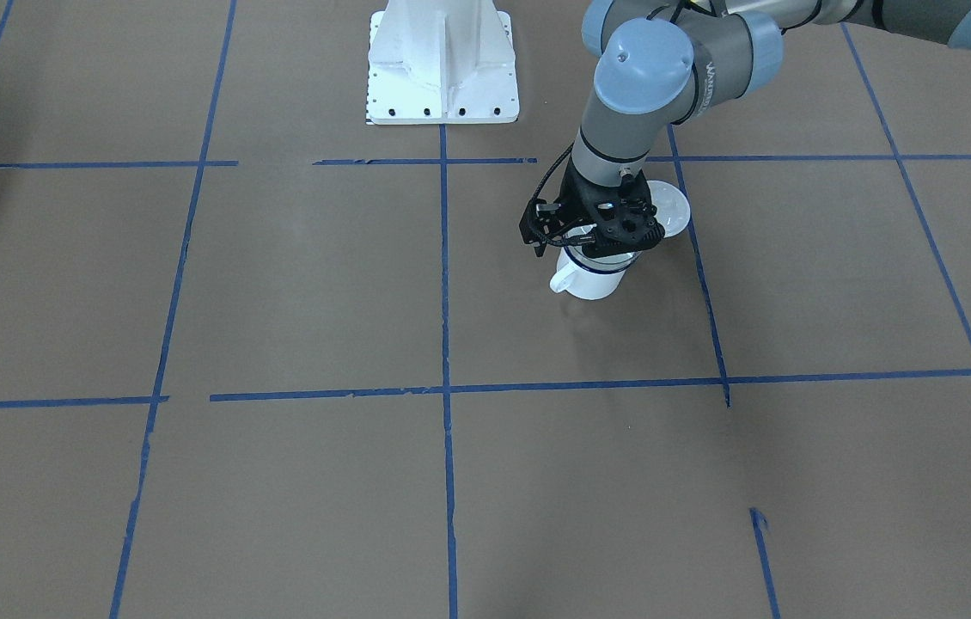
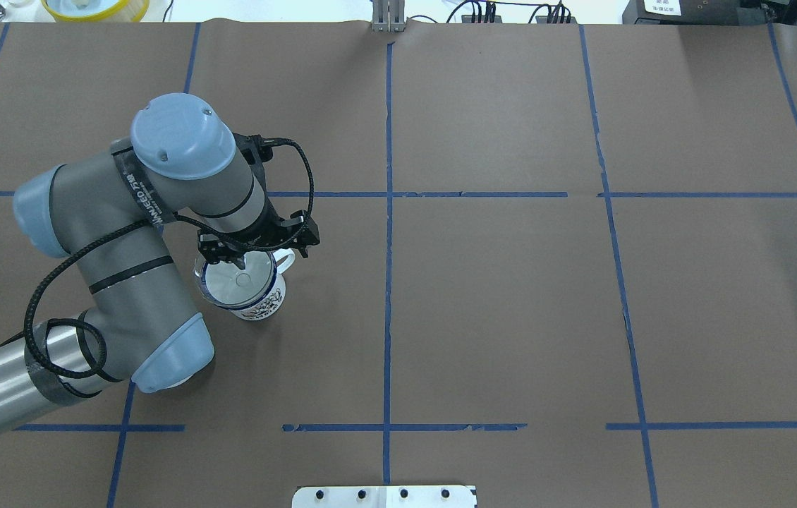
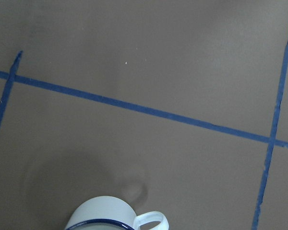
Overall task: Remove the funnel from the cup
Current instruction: 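Move the left gripper down over the clear funnel in the white mug, then close the left gripper on the funnel stem and lift it out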
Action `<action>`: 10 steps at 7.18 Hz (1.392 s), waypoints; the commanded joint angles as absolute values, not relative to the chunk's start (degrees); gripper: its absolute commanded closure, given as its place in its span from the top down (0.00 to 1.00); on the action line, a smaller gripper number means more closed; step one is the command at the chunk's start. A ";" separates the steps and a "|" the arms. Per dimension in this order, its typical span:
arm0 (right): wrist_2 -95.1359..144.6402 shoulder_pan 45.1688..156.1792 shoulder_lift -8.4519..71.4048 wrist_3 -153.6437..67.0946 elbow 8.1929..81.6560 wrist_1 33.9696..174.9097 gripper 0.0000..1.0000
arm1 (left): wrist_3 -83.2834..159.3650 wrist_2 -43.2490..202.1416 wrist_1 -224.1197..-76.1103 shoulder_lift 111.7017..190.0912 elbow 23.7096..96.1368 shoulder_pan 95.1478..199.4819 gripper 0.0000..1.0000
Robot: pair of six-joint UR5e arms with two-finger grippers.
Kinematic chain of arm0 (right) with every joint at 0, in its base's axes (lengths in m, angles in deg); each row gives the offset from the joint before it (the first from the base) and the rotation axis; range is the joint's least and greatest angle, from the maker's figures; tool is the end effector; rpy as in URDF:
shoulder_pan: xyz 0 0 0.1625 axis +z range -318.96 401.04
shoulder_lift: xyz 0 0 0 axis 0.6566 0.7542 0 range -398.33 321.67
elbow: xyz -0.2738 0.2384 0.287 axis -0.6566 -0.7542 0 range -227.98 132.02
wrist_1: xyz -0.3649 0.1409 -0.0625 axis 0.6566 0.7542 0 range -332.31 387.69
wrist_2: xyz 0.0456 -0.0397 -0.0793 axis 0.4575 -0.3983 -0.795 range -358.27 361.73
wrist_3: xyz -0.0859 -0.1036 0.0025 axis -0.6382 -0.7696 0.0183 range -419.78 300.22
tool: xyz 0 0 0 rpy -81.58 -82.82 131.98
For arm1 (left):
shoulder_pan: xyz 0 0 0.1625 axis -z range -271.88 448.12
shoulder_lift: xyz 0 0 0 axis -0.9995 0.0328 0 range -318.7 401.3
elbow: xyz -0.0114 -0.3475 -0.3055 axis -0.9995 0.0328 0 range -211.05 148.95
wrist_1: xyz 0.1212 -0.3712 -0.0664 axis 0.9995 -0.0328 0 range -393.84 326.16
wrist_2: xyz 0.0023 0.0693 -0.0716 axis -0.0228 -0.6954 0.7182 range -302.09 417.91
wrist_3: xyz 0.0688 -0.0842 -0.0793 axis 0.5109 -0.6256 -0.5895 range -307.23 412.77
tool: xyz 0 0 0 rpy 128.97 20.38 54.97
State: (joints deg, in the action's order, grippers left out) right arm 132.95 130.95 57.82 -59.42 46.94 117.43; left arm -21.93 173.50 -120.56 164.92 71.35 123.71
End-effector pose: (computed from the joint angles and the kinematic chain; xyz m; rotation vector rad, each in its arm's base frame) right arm 0.0439 -0.4214 0.7336 -0.0189 -0.7194 0.0104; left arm 0.5017 -0.4515 0.3011 -0.0692 0.8449 -0.1662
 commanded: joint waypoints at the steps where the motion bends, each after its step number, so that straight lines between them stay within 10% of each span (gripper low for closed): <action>1: 132.95 130.95 57.82 -59.42 46.94 117.43 1.00 | -21.94 173.49 -120.32 164.88 71.52 123.28 0.01; 10: 132.95 130.95 57.82 -59.42 46.85 117.43 1.00 | -24.02 172.62 -104.85 167.76 88.22 132.02 0.00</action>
